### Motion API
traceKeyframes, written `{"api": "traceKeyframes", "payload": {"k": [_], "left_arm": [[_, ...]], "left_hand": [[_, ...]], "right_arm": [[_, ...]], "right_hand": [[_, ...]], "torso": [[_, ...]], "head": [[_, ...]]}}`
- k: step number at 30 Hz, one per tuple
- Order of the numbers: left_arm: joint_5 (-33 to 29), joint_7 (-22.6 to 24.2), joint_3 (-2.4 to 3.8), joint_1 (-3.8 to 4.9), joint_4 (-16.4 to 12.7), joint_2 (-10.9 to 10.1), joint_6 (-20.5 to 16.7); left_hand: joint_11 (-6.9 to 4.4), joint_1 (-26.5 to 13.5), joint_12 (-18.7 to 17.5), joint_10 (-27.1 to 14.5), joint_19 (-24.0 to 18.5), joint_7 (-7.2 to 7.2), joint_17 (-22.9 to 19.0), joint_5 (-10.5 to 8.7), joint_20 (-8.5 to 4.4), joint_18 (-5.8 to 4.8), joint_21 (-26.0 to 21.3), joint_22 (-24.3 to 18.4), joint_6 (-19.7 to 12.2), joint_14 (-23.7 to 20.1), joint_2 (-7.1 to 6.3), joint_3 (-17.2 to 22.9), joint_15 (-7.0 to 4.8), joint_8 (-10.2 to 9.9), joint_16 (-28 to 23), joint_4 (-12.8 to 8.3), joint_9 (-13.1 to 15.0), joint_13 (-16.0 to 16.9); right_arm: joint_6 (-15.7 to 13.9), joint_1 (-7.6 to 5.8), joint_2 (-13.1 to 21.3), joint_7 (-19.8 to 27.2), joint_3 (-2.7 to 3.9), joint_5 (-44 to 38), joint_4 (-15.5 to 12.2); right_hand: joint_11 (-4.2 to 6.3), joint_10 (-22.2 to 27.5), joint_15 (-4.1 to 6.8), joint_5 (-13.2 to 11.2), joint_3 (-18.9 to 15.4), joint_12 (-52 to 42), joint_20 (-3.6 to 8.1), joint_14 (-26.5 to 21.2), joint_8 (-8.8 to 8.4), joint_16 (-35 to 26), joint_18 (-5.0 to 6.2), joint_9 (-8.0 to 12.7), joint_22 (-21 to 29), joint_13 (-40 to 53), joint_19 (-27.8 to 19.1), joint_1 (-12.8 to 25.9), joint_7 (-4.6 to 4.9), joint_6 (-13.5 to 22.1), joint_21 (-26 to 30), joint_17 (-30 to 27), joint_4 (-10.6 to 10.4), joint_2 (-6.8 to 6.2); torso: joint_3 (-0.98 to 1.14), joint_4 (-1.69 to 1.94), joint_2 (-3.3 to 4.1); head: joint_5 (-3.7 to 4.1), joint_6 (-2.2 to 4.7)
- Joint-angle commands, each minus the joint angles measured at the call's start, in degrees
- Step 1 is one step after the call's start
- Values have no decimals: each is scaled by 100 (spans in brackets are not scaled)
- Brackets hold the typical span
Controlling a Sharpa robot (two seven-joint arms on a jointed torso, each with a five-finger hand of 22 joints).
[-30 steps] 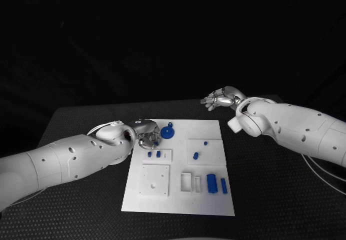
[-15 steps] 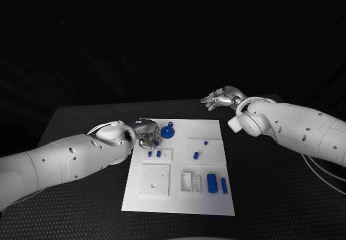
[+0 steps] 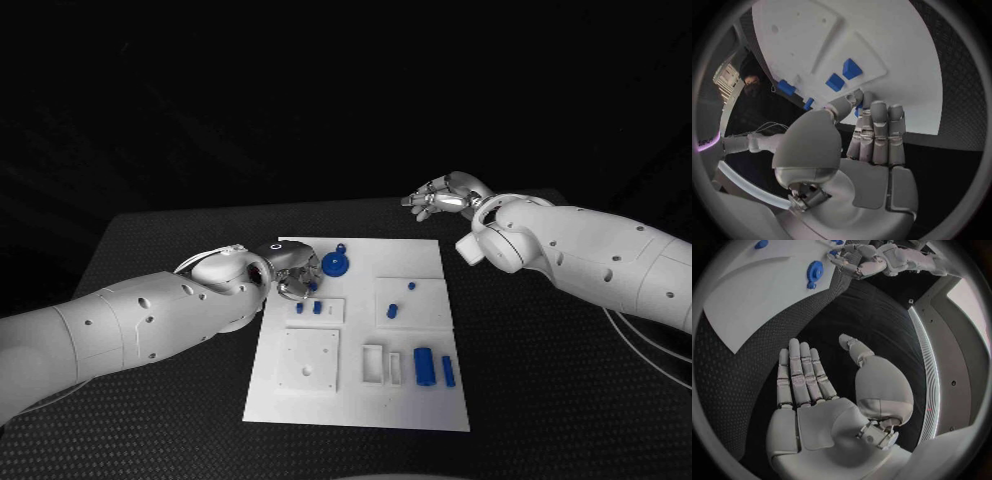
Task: Assemble the parts on the task board
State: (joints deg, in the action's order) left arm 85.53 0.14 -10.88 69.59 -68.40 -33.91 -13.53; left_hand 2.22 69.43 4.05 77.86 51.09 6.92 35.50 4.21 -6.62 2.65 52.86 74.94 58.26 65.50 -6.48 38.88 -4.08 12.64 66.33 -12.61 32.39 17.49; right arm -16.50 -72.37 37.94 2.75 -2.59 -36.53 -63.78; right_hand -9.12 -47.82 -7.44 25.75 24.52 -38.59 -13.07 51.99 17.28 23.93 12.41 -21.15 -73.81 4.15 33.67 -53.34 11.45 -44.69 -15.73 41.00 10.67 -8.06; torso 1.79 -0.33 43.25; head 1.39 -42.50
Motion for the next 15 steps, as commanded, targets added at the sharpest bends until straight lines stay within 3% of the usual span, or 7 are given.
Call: {"api": "traceKeyframes", "payload": {"k": [1, 6, 15], "left_arm": [[-68, 31, -9, -17, -16, 20, 79], [-97, 9, -9, -17, -14, 15, 57], [-97, -4, -9, -18, -10, 4, -3]], "left_hand": [[13, 11, -18, -55, 2, 2, -1, -34, -288, 79, -30, 78, -102, -54, -125, 0, 13, -51, -32, -7, -35, -9], [23, -51, -12, -78, 3, -32, -8, -63, -278, 79, -49, 79, -317, -69, -207, -46, 23, -138, -51, 55, -104, -15], [19, -42, -6, -72, 11, -18, -9, -54, -280, 86, -57, 78, -354, -62, -218, -49, 19, -143, -54, 67, -118, -14]], "right_arm": [[76, 2, 1, 38, 1, 11, -4], [83, 2, 3, 36, 1, 8, -6], [85, 2, -3, 36, 0, 7, -6]], "right_hand": [[14, 35, -2, 24, 1, -35, -28, -55, 33, -34, 66, 10, -6, -8, 0, 22, 83, 37, 22, 7, 29, 30], [14, 35, -2, 24, 1, -35, -29, -55, 33, -34, 67, 10, -7, -8, 0, 21, 82, 37, 24, 7, 30, 31], [14, 35, -3, 24, 2, -35, -29, -55, 34, -34, 67, 10, -9, -8, 0, 21, 82, 37, 26, 7, 31, 33]], "torso": [[1, 0, 0], [1, -1, -2], [1, -1, 0]], "head": [[-1, -6], [-3, 3], [-1, 2]]}}
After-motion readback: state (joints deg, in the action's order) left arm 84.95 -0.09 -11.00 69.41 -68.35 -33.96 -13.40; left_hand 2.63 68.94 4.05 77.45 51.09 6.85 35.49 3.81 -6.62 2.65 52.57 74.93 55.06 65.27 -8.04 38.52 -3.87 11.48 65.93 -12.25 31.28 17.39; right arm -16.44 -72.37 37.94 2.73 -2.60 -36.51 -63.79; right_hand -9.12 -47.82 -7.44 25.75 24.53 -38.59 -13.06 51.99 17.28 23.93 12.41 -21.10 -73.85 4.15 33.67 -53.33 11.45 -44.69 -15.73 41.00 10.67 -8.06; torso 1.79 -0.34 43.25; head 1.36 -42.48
